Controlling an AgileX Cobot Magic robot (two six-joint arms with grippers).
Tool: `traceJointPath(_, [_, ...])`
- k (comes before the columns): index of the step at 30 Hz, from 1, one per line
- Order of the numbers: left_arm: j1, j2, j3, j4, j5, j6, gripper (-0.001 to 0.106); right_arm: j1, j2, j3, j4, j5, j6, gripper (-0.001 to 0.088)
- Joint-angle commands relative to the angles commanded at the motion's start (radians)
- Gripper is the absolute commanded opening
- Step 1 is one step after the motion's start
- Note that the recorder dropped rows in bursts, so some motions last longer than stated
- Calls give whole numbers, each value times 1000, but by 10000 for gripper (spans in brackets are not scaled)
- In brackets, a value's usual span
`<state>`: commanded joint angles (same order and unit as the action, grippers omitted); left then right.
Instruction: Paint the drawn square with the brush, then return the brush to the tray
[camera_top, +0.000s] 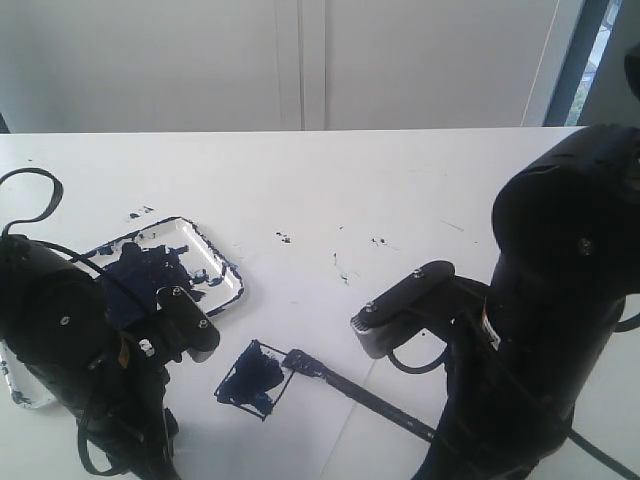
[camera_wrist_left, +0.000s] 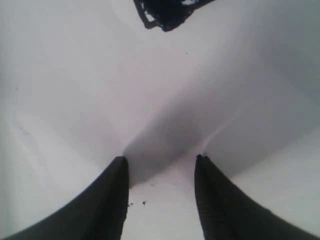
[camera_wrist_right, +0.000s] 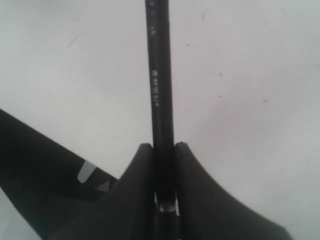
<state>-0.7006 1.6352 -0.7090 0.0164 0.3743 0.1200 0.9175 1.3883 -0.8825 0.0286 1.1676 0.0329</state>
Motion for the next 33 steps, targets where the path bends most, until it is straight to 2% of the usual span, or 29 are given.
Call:
traceJointPath(8, [0,0,0,0,0,0,483,0,0,0,94,28,-62,0])
traceJointPath(22, [0,0,0,0,0,0,483,0,0,0,160,40,-130,0])
traceJointPath(33, [0,0,0,0,0,0,483,0,0,0,131,38,-125,0])
